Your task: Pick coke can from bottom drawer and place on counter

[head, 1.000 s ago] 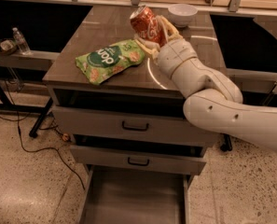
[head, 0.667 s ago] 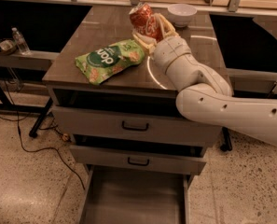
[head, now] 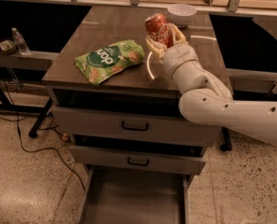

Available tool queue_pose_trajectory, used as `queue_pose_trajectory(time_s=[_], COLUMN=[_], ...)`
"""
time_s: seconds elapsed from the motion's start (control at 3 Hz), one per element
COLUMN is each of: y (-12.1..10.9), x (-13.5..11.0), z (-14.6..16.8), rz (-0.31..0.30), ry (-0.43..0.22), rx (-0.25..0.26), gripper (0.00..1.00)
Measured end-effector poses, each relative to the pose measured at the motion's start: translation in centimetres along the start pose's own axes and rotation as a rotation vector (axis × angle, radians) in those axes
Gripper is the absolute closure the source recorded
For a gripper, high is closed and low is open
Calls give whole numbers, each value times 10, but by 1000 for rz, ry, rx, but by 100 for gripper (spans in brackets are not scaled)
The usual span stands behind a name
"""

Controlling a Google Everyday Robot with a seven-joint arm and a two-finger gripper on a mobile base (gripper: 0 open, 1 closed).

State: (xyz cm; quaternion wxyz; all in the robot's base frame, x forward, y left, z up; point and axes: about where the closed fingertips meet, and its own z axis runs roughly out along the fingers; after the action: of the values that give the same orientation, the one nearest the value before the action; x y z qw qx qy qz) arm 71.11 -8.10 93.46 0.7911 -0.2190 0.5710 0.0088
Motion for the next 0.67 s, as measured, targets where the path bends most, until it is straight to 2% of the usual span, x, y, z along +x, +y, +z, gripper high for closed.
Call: queue_pose_trajectory(time_s=[0.67], y=[-36], x=[39], z=[-35], rz=[-6], ry=[85], rx=[67], gripper=[100])
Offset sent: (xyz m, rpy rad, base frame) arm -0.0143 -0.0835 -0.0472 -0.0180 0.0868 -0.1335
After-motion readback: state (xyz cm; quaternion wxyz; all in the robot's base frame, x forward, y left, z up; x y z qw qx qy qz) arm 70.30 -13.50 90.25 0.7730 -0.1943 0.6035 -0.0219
